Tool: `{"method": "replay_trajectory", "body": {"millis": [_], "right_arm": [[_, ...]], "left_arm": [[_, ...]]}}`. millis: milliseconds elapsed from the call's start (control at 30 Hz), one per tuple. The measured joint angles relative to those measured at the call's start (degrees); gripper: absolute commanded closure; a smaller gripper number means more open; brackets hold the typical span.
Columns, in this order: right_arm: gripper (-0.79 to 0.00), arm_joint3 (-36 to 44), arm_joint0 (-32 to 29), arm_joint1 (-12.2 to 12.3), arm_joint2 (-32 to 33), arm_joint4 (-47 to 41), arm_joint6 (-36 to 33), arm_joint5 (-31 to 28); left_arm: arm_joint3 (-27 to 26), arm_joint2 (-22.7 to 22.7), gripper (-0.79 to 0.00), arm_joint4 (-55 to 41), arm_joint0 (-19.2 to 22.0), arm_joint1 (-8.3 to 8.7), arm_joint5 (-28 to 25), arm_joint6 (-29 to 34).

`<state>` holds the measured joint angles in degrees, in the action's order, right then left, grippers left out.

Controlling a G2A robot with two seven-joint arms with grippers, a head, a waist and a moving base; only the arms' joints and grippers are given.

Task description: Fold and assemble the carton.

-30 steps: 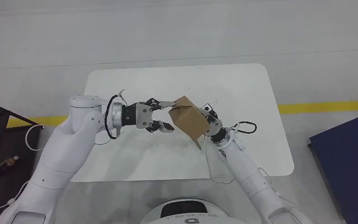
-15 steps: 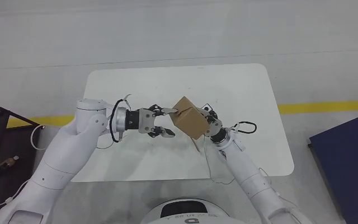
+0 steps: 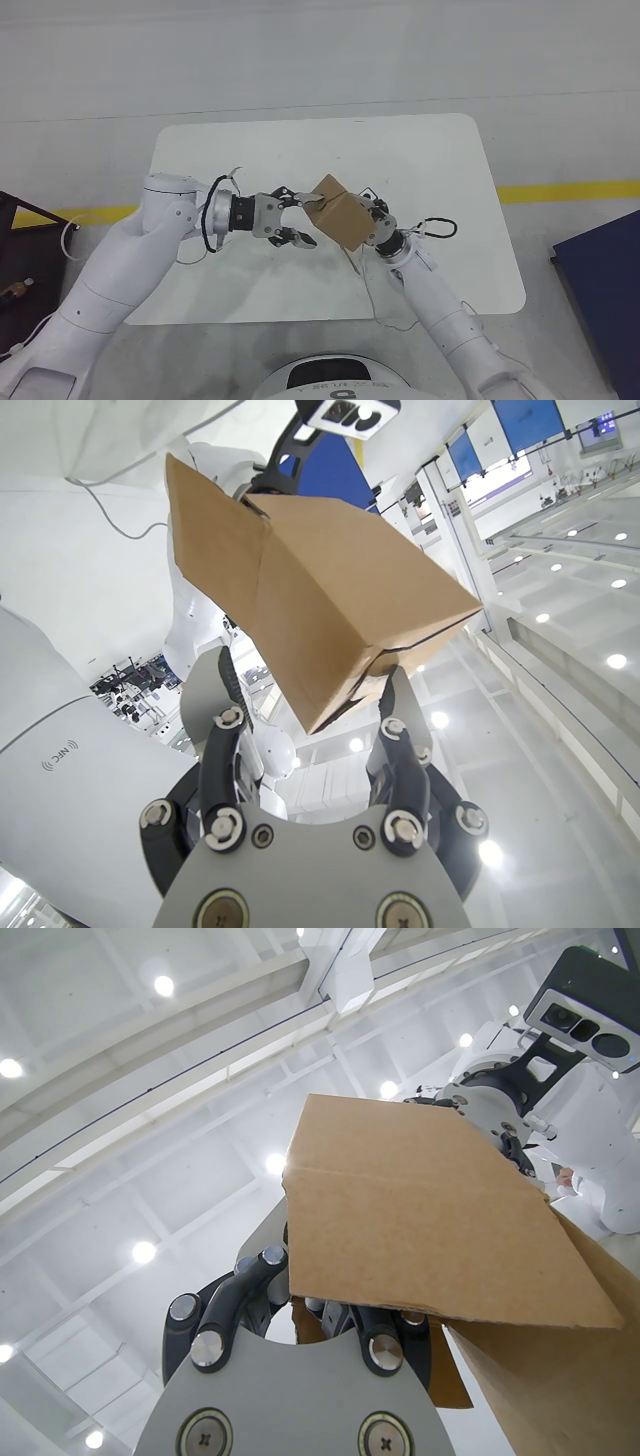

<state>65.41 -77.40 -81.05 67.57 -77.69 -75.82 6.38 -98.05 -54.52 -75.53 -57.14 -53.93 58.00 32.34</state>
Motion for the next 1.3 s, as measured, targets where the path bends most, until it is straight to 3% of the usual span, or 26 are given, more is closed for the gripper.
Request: {"method": "replay_trajectory", "body": {"millis": [500, 700, 833, 900, 933, 1300], "right_arm": [[0.0, -0.9, 0.4, -0.2, -0.3, -0.1, -0.6, -0.1], [0.0, -1.0, 0.4, -0.2, -0.2, -0.2, -0.6, 0.0], [0.0, -0.9, 0.5, -0.2, -0.1, -0.1, -0.6, -0.1], [0.0, -0.9, 0.5, -0.2, 0.0, -0.1, -0.5, -0.1], [0.0, -0.9, 0.5, -0.2, 0.0, -0.1, -0.5, -0.1], [0.0, -1.0, 0.7, -0.2, 0.5, -0.1, 0.5, -0.9]], "left_arm": [[1.9, 4.0, -0.493, -0.1, 2.6, -0.55, 0.0, -0.8], [2.7, 5.0, -0.52, -0.7, 3.3, -0.64, 0.0, -1.0], [2.8, 4.8, -0.628, -0.9, 3.4, -0.55, 0.0, -0.8], [2.5, 3.9, -0.763, -1.1, 3.2, -0.43, -0.4, -0.5], [2.2, 3.4, -0.785, -1.2, 3.1, -0.34, -0.9, -0.3], [-0.4, -10.2, -0.785, -2.1, -4.5, 2.62, -3.6, 1.5]]}}
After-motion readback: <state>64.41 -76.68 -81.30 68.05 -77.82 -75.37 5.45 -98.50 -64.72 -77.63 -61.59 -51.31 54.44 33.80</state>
